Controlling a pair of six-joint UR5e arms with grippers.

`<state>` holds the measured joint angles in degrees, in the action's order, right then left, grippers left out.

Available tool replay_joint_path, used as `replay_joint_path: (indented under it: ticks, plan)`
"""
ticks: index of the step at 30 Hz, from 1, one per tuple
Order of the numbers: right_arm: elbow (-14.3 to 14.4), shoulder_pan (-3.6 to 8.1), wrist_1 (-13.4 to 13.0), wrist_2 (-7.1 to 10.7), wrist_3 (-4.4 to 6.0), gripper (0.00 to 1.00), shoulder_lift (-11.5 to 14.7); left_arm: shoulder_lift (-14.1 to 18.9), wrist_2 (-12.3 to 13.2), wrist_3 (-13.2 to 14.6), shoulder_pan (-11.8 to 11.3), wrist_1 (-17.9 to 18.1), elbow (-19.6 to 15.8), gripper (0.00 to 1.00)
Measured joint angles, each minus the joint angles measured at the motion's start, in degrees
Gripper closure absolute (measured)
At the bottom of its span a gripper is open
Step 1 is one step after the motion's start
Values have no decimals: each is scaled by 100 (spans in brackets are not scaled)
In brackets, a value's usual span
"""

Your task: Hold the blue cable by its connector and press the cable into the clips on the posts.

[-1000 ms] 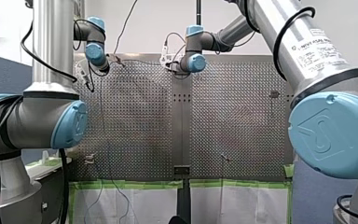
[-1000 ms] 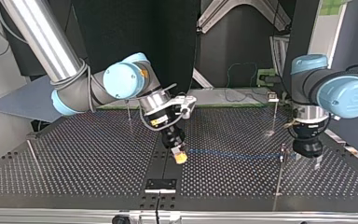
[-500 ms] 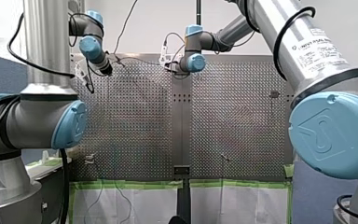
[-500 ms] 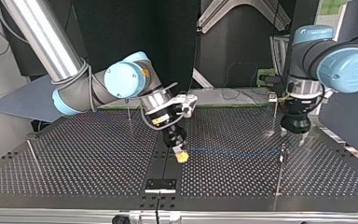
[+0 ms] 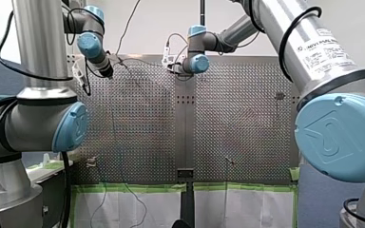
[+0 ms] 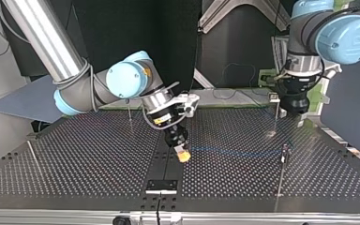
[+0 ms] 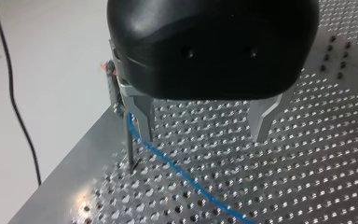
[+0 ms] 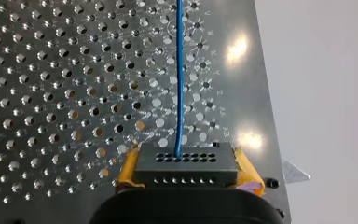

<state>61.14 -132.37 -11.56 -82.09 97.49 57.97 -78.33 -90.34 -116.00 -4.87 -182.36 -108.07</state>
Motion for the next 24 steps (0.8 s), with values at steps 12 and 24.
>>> replay_joint_path:
  ticks: [12, 24]
  plan:
    - [8, 30, 245, -380, -7, 100, -1, 560, 442, 570, 6, 347, -132, 0]
    - [9, 48, 475, -652, -34, 100, -4, 625, 1031, 1161, 2, 876, -117, 0]
